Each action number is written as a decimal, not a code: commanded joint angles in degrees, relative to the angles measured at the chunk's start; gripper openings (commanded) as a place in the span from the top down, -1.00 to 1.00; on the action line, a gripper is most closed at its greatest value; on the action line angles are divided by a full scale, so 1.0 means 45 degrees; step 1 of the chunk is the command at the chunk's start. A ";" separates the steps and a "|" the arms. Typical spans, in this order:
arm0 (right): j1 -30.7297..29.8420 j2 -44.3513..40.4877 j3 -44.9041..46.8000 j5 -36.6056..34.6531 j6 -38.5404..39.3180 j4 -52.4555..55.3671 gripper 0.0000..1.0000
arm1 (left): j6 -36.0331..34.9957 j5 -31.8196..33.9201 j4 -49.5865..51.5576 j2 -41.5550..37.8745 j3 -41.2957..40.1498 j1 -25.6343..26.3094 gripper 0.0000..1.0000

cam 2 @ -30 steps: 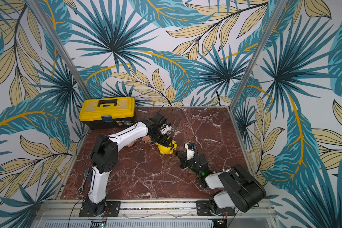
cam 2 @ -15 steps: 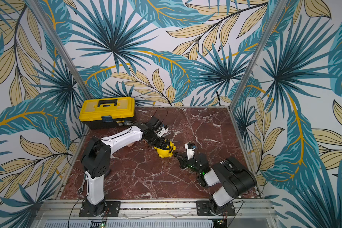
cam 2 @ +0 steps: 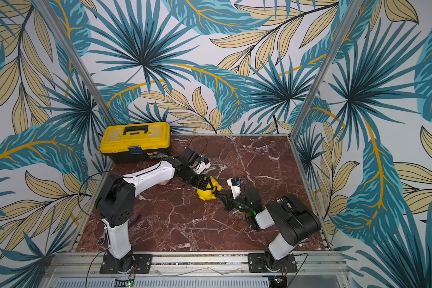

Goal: Close piggy banks
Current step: Hold the piggy bank at the center of the board.

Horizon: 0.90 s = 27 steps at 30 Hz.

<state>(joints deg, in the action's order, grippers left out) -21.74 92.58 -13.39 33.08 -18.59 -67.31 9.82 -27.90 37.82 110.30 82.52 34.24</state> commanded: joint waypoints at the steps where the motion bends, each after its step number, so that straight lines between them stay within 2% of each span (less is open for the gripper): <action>1: 0.0028 -0.0313 -0.0319 0.0125 0.0880 0.1280 1.00 | -0.0171 -0.0206 0.1048 0.0345 -0.0720 0.0028 -0.90; 15: -0.0110 -0.0689 -0.0867 -0.0455 0.1374 0.2010 1.00 | -0.0096 -0.0411 0.1067 0.0425 -0.0632 0.0020 -0.90; 27: -0.0327 -0.0193 -0.1436 -0.0501 0.1496 0.2225 1.00 | -0.0061 -0.0500 0.1067 0.0460 -0.0641 0.0014 -0.90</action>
<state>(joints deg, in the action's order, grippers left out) -22.74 90.59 -18.79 31.14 -12.97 -58.17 9.21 -28.84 37.89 110.26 82.41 34.02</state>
